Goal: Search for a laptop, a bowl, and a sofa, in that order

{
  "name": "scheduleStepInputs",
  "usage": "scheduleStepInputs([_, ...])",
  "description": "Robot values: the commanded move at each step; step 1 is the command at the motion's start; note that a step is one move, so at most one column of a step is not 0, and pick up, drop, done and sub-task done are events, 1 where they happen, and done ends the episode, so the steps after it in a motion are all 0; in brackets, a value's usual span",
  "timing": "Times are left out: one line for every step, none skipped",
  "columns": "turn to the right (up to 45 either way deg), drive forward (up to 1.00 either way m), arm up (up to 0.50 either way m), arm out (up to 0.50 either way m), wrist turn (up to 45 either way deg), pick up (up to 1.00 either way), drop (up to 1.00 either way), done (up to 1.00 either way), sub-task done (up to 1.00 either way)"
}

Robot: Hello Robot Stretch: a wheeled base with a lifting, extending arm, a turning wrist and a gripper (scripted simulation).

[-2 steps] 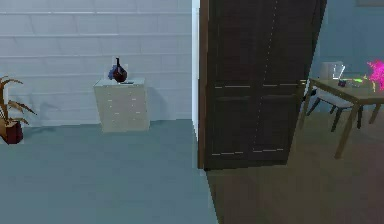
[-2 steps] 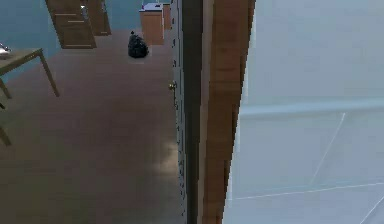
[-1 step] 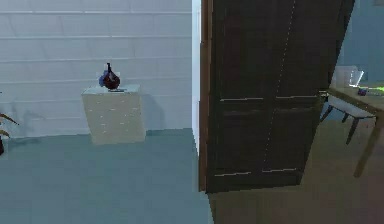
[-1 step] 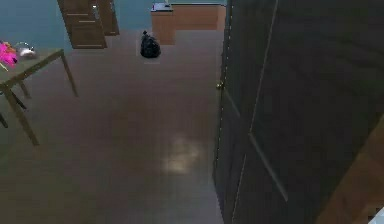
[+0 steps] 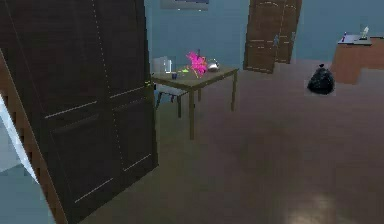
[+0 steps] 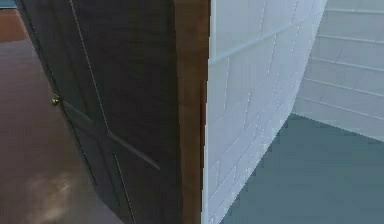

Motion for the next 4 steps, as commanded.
scheduleStepInputs([21.0, 0.0, 0.0, 0.0, 0.0, 0.0, 0.0, 0.0, 0.0])
scheduleStepInputs([0.0, 1.0, 0.0, 0.0, 0.0, 0.0, 0.0, 0.0, 0.0])
scheduleStepInputs([0.0, 1.0, 0.0, 0.0, 0.0, 0.0, 0.0, 0.0, 0.0])
scheduleStepInputs([3.0, 0.0, 0.0, 0.0, 0.0, 0.0, 0.0, 0.0, 0.0])
